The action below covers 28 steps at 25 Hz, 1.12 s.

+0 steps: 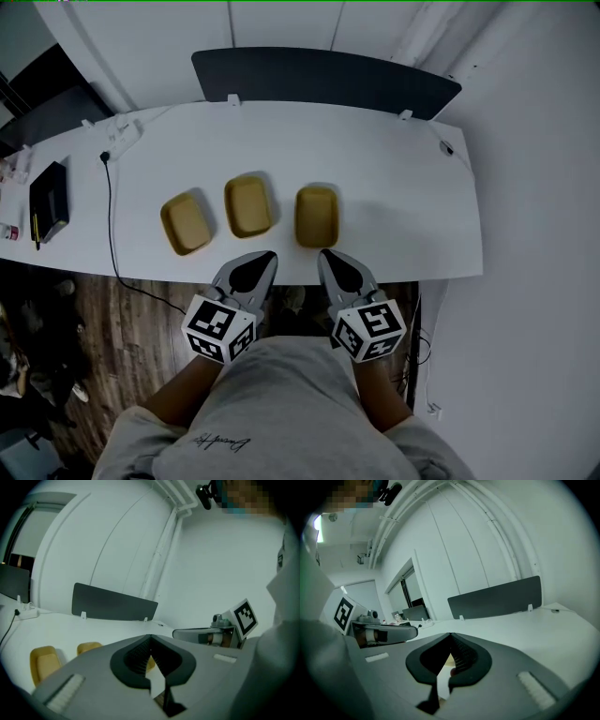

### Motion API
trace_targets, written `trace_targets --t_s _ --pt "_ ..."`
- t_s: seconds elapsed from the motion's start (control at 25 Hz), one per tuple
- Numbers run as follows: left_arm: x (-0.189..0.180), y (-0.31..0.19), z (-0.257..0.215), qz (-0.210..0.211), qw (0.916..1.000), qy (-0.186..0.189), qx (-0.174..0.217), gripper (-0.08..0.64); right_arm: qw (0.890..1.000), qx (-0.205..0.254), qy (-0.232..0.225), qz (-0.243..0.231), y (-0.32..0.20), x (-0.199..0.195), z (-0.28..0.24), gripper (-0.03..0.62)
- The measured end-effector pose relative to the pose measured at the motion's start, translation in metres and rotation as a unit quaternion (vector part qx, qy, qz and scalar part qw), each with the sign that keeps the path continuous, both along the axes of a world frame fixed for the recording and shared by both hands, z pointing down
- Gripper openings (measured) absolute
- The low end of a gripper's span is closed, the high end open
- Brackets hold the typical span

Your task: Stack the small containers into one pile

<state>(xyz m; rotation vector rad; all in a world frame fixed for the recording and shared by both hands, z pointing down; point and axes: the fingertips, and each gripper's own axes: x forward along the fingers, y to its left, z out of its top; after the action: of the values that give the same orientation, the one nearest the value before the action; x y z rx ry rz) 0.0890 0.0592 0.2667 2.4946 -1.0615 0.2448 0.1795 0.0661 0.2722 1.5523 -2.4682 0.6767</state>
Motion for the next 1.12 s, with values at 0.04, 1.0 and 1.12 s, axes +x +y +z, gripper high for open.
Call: trace_targets --t_s 0.04,1.0,1.12 --pt "0.004 -0.007 0.001 -0.005 1.0 -0.001 0.0 0.002 1.0 0.001 0.0 -0.005 -0.006 0.004 -0.001 0.015" --pt "0.013 -0.087 0.058 0.013 0.9977 -0.047 -0.047 0.002 0.994 -0.079 0.035 0.065 -0.071 0.054 0.07 0.017" --pt "0.015 -0.094 0.065 0.019 0.9974 -0.044 -0.053 0.002 0.993 -0.084 0.038 0.072 -0.076 0.059 0.076 0.017"
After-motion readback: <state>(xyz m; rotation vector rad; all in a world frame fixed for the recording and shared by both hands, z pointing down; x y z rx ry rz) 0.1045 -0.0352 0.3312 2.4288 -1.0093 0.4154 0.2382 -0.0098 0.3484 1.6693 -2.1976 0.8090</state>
